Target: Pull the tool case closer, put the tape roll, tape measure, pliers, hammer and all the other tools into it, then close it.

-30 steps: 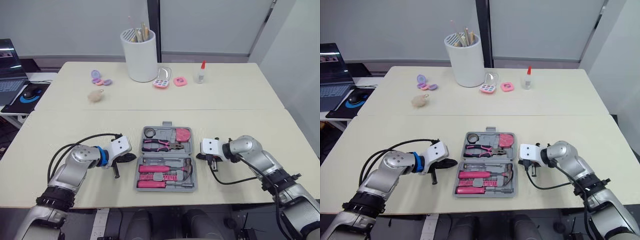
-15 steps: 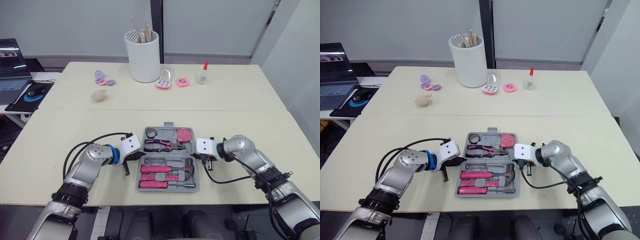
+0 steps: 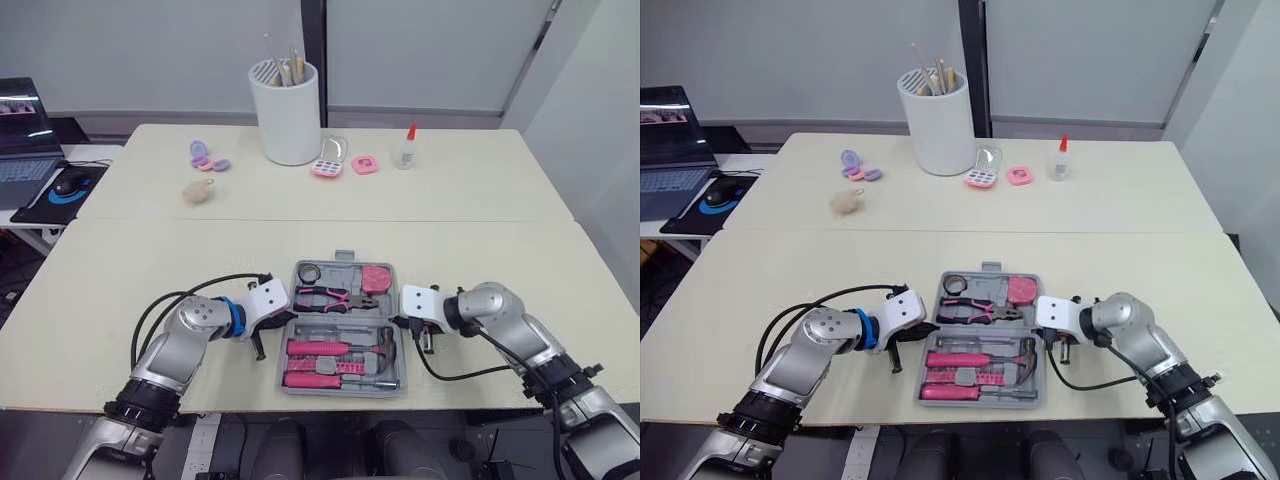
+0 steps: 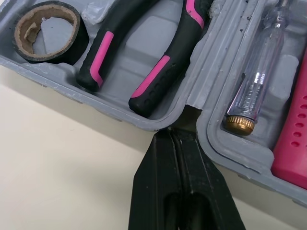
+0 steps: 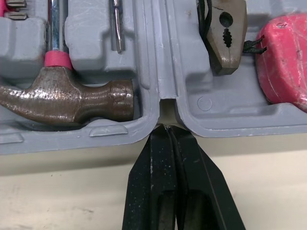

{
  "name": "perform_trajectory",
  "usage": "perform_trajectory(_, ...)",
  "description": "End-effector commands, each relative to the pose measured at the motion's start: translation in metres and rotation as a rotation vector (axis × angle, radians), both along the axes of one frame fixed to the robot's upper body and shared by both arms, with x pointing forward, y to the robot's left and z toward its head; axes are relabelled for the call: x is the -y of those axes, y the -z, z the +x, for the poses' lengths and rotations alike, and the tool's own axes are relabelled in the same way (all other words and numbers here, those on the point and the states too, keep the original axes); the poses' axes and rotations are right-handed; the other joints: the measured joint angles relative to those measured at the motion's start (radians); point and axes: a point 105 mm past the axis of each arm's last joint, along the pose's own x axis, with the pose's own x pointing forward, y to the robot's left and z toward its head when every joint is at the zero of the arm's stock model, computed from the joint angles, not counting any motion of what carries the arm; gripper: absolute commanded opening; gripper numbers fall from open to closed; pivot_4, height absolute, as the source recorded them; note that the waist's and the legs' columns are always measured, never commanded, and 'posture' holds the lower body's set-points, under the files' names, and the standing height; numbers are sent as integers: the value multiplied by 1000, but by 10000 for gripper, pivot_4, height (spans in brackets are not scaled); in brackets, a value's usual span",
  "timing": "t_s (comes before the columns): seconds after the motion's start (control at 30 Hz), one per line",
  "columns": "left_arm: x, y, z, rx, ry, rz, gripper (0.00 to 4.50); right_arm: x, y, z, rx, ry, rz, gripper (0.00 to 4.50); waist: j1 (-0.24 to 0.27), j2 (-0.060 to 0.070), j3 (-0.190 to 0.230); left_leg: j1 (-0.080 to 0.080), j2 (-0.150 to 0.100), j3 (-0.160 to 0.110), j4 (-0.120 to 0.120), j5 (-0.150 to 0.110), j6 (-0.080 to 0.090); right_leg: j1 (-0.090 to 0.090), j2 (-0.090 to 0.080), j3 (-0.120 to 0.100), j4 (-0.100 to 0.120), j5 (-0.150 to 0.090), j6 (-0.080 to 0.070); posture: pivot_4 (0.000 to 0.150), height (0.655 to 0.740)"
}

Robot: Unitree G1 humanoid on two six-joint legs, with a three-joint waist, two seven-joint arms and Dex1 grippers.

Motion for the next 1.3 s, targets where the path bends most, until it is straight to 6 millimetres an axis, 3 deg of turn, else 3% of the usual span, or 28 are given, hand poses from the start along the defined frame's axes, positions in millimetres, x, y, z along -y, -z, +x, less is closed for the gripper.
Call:
perform_trajectory(0.03, 35, 3, -24, -64, 155, -71, 0, -25, -20, -3, 68, -78, 94, 329, -1, 0, 0, 0, 0, 0, 0, 0, 0, 0, 0, 0, 0, 0, 0, 1500, 7400)
perform_trajectory(0.37, 15, 6, -25, -69, 103, -30, 0, -33, -18, -10, 39, -97, 117, 329, -2, 0, 0, 0, 1, 0, 0, 0, 0, 0, 0, 0, 0, 0, 0, 1500, 7400)
perform_trajectory(1.03, 11, 8, -24, -74, 80, -25, 0, -34, -16, -16, 1, -94, 115, 329, -3, 0, 0, 0, 1, 0, 0, 0, 0, 0, 1, 0, 0, 0, 0, 1500, 7400)
perform_trajectory(1.3, -5, 7, -15, -46, 28, -7, 0, -17, -15, -3, 55, -44, 63, 329, -4, 0, 0, 1, 1, 0, 0, 0, 0, 0, 1, 1, 0, 0, 0, 1500, 7400)
